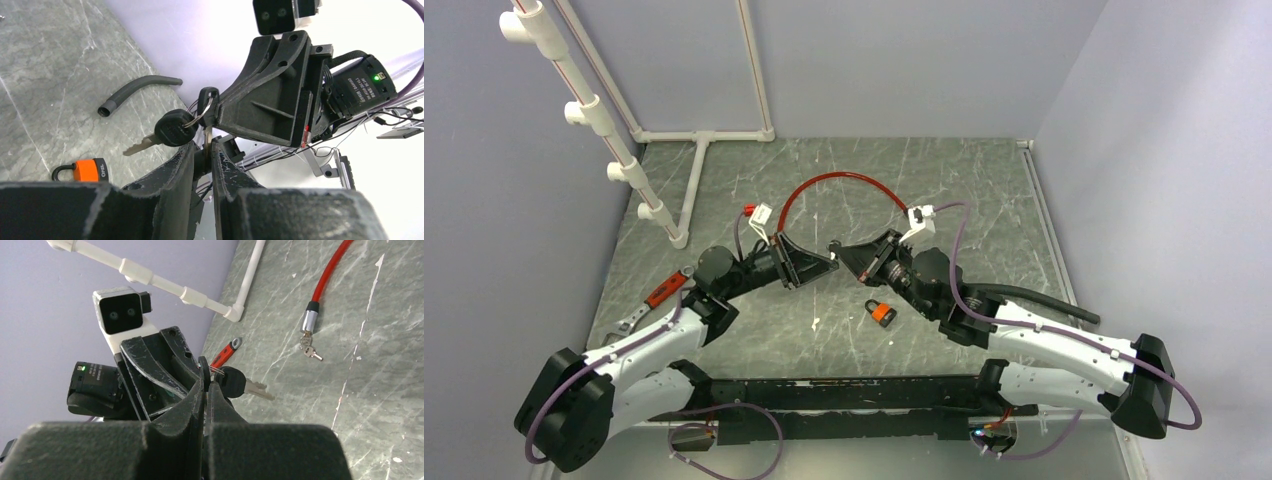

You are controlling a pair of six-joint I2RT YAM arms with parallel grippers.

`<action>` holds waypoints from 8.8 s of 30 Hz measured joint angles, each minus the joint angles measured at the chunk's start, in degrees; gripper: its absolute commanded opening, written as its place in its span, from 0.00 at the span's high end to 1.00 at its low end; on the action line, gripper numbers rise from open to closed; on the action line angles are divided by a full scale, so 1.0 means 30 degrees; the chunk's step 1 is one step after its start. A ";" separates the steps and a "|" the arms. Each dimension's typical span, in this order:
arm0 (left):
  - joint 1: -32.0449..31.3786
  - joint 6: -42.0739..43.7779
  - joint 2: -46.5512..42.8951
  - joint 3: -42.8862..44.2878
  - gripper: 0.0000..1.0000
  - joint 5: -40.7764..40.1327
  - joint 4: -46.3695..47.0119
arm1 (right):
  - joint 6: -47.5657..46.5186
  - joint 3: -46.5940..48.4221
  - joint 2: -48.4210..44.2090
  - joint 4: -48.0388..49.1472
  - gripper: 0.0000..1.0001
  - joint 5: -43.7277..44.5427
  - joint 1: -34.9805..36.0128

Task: Unlock with the key

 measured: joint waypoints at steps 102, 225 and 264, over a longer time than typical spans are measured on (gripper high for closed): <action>-0.3942 1.3690 0.2310 1.5963 0.16 0.3825 -3.7026 | -0.9143 -0.1107 0.3075 0.5821 1.00 -2.5084 -0.2040; 0.2747 -0.5493 0.6084 0.8182 1.00 0.0590 -1.4593 | -0.6870 -0.2499 -0.6972 -0.5537 1.00 -0.0954 -0.2667; 0.2812 -0.4903 0.6156 0.8437 1.00 0.1843 -1.5285 | -0.7009 0.0459 -0.1202 -0.5107 1.00 0.1851 0.1494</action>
